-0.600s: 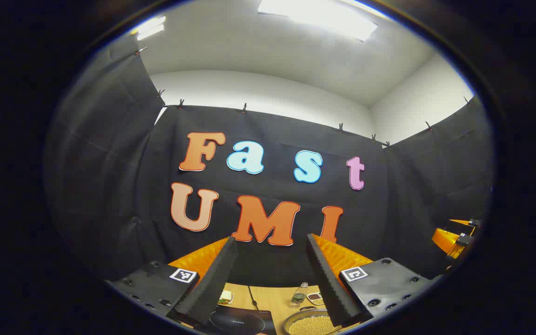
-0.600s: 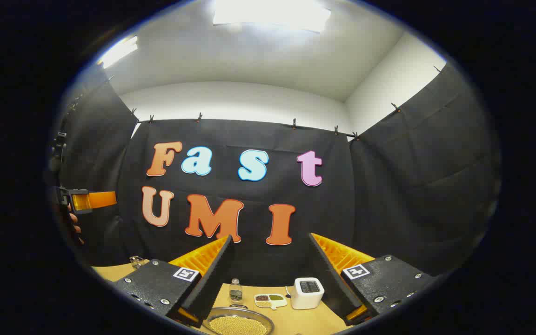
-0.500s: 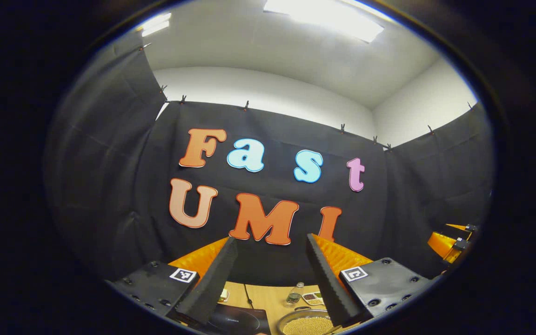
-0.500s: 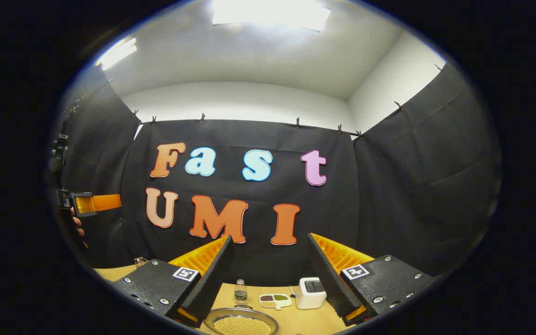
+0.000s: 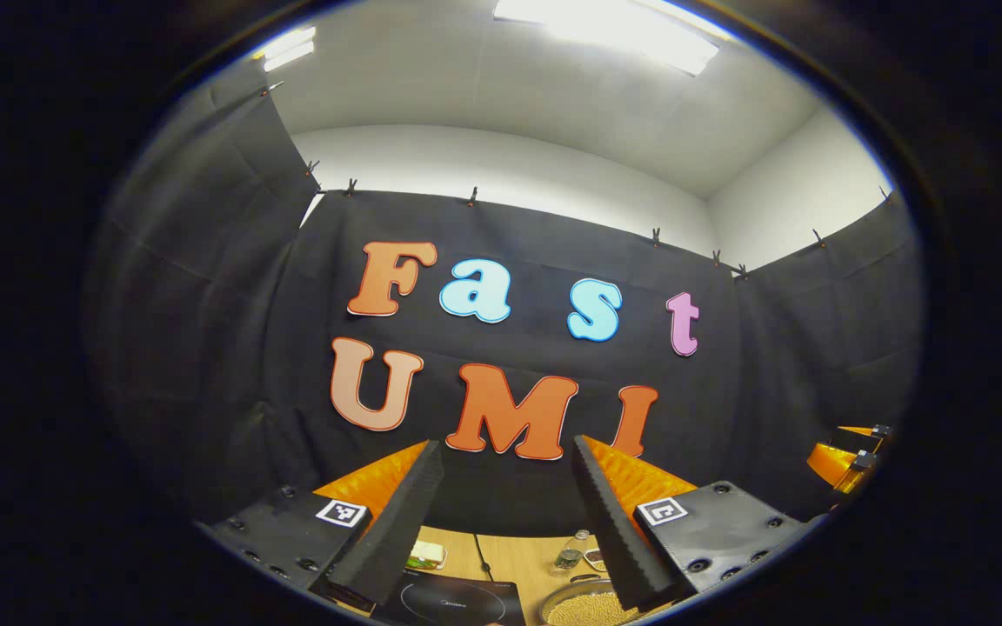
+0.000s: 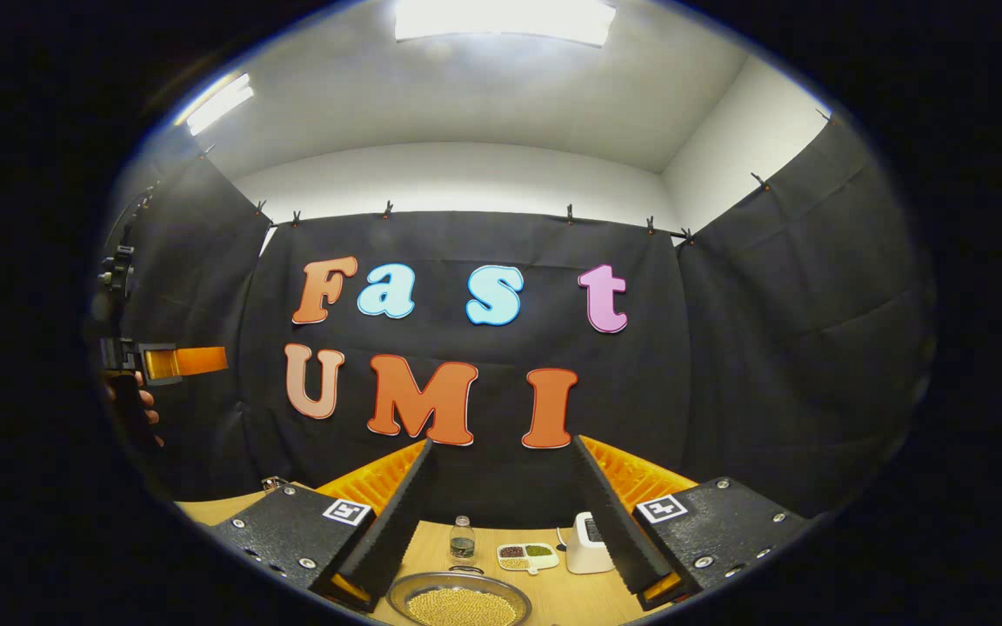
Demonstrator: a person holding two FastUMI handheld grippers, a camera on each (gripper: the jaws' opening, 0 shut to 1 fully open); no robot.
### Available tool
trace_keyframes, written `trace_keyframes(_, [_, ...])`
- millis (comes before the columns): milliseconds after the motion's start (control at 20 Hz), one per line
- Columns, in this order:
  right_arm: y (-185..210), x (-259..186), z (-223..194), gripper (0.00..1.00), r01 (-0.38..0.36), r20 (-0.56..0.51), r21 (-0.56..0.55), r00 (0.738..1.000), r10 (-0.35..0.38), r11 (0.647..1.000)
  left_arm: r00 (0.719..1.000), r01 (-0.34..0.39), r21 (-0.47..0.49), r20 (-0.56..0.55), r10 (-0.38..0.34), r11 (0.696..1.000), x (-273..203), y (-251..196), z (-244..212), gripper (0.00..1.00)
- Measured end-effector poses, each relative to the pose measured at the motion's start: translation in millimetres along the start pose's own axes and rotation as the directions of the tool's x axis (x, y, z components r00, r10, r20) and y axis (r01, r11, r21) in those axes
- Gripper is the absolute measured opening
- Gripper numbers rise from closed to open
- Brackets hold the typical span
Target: First push the handle of the pot to place it horizontally, then grasp the pot with both hands and set it on the induction cooktop.
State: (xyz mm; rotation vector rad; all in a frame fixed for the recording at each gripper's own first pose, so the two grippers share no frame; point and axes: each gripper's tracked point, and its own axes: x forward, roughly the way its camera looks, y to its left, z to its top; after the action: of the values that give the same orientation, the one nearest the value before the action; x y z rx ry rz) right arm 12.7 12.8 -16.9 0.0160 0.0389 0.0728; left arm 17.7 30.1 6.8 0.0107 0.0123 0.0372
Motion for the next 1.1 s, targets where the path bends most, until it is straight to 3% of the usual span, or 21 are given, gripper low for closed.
trace_keyframes(450, [5.9, 1.8, 0.9, 0.95, -0.028, 0.052, 0.018, 0.998, 0.027, 0.999, 0.999, 0.045, 0.106, -0.016, -0.044, 0.993, -6.9, -16.9, -26.3, 0.98])
trace_keyframes(900, [6.6, 9.0, -5.1, 0.95, -0.043, 0.087, 0.010, 0.995, 0.042, 0.999, 0.997, 0.030, 0.112, 0.071, -0.038, 0.993, -0.5, -16.4, -23.6, 0.97])
trace_keyframes(1100, [9.1, 18.7, -21.5, 0.97, -0.060, 0.070, 0.039, 0.996, 0.058, 0.997, 0.997, 0.040, 0.061, 0.057, -0.044, 0.997, 7.7, -17.6, -38.7, 0.97])
